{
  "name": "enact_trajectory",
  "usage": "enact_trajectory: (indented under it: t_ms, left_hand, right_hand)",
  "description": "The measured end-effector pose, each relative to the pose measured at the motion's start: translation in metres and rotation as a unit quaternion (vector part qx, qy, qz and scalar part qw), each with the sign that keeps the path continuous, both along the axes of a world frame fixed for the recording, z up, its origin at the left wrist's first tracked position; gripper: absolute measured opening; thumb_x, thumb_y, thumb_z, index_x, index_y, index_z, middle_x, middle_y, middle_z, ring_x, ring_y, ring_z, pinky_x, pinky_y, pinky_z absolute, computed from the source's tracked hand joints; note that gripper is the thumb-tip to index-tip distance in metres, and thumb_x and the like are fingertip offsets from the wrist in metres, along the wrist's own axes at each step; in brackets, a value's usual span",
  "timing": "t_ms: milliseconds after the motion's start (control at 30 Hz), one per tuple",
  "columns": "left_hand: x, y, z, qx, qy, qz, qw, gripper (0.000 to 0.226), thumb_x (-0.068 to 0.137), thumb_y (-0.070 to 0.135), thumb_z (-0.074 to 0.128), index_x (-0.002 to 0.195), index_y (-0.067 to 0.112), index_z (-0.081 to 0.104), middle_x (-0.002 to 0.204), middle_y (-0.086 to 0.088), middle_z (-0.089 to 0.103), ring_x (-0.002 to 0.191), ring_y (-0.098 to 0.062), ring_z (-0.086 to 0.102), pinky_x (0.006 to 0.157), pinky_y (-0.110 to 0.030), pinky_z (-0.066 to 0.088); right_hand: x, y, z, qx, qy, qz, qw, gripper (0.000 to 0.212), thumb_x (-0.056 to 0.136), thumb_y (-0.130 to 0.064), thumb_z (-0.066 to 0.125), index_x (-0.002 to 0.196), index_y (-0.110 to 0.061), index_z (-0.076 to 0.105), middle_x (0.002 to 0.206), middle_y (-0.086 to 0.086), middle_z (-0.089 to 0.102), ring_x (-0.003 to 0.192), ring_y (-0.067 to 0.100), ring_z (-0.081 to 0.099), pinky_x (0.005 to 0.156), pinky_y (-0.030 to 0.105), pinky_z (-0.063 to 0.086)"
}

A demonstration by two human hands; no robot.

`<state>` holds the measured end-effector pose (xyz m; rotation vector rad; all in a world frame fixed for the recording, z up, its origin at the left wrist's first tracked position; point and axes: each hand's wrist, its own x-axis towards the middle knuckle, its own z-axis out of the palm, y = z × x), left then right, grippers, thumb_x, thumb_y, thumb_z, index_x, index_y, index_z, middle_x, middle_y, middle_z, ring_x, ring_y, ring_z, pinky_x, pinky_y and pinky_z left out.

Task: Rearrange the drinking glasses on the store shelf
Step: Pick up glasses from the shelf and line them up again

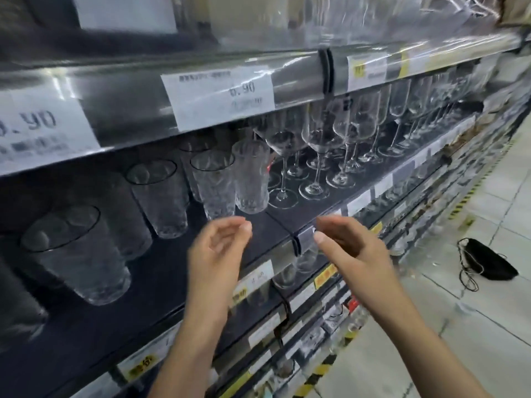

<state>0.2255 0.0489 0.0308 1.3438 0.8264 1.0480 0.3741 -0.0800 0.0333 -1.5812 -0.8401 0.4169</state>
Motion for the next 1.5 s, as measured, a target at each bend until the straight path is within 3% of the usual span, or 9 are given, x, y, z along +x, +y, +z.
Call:
enact_trajectory:
  t_ms: [167,433,567,667,833,967,1200,1400,1500]
  left_hand:
    - [0.027,0.041,-0.001,-0.001,-0.014,0.116,0.993,0.027,0.086,0.020,0.074,0.111,0.024,0.065,0.109,0.007,0.070,0.102,-0.002,0.065,0.080,-0.014,0.045]
    - [0.049,0.060,-0.012,0.036,0.081,0.162,0.983,0.050,0.082,0.026,0.077,0.127,0.030,0.054,0.124,0.015,0.059,0.107,0.008,0.057,0.086,-0.017,0.046]
    - [0.061,0.069,-0.009,0.065,0.096,0.188,0.975,0.046,0.083,0.019,0.076,0.123,0.029,0.055,0.116,0.017,0.063,0.106,0.008,0.060,0.087,-0.012,0.049]
    - [0.069,0.077,-0.004,0.056,0.094,0.204,0.973,0.047,0.084,0.013,0.076,0.125,0.024,0.056,0.114,0.017,0.065,0.102,0.009,0.062,0.079,-0.005,0.048]
    - [0.075,0.083,-0.002,0.053,0.107,0.222,0.968,0.047,0.079,0.009,0.081,0.120,0.017,0.059,0.106,0.012,0.070,0.095,0.007,0.066,0.079,-0.011,0.051]
    - [0.073,0.070,-0.003,0.025,0.095,0.249,0.963,0.051,0.076,0.015,0.084,0.117,0.022,0.055,0.107,0.010,0.070,0.095,0.004,0.067,0.084,-0.017,0.054]
    - [0.072,0.038,-0.008,0.048,0.094,0.310,0.945,0.038,0.077,0.018,0.083,0.101,0.032,0.058,0.095,0.016,0.073,0.092,0.003,0.068,0.080,-0.015,0.053]
    - [0.065,0.004,-0.006,0.084,0.088,0.362,0.924,0.044,0.074,0.015,0.085,0.108,0.026,0.060,0.100,0.012,0.074,0.096,-0.003,0.070,0.082,-0.018,0.054]
    - [0.058,-0.019,0.000,0.115,0.067,0.387,0.913,0.048,0.073,0.010,0.084,0.108,0.028,0.057,0.101,0.019,0.072,0.097,0.000,0.068,0.080,-0.012,0.051]
  right_hand:
    - [0.037,0.068,0.000,-0.048,-0.029,0.078,0.995,0.055,0.082,-0.043,0.073,0.133,-0.036,0.054,0.130,-0.021,0.059,0.121,-0.002,0.055,0.103,0.024,0.044]
    - [0.063,0.143,-0.019,-0.064,-0.077,0.153,0.983,0.066,0.086,-0.038,0.072,0.145,-0.027,0.044,0.139,-0.020,0.053,0.129,0.002,0.049,0.110,0.034,0.042]
    - [0.070,0.163,-0.018,-0.045,-0.060,0.209,0.975,0.055,0.085,-0.031,0.074,0.128,-0.048,0.043,0.114,-0.039,0.058,0.109,-0.015,0.055,0.090,0.014,0.045]
    - [0.075,0.175,-0.012,-0.030,-0.048,0.243,0.968,0.057,0.087,-0.022,0.073,0.128,-0.039,0.038,0.107,-0.033,0.057,0.094,-0.024,0.054,0.074,0.001,0.042]
    - [0.084,0.184,-0.011,-0.028,-0.024,0.275,0.961,0.046,0.087,-0.017,0.074,0.120,-0.029,0.044,0.098,-0.026,0.057,0.076,-0.027,0.054,0.062,-0.003,0.039]
    - [0.088,0.184,-0.013,-0.014,-0.012,0.295,0.955,0.056,0.083,-0.022,0.079,0.122,-0.032,0.041,0.102,-0.030,0.056,0.082,-0.031,0.051,0.066,-0.005,0.038]
    - [0.090,0.172,-0.016,0.008,0.021,0.363,0.932,0.065,0.076,-0.019,0.085,0.127,-0.026,0.046,0.111,-0.021,0.063,0.099,-0.015,0.060,0.078,0.003,0.046]
    - [0.082,0.152,-0.019,0.022,0.040,0.403,0.914,0.064,0.075,-0.023,0.084,0.127,-0.033,0.047,0.109,-0.032,0.065,0.103,-0.011,0.062,0.086,0.012,0.052]
    - [0.071,0.137,-0.015,0.043,0.045,0.423,0.904,0.069,0.073,-0.031,0.084,0.133,-0.032,0.050,0.115,-0.026,0.066,0.109,-0.006,0.063,0.091,0.020,0.053]
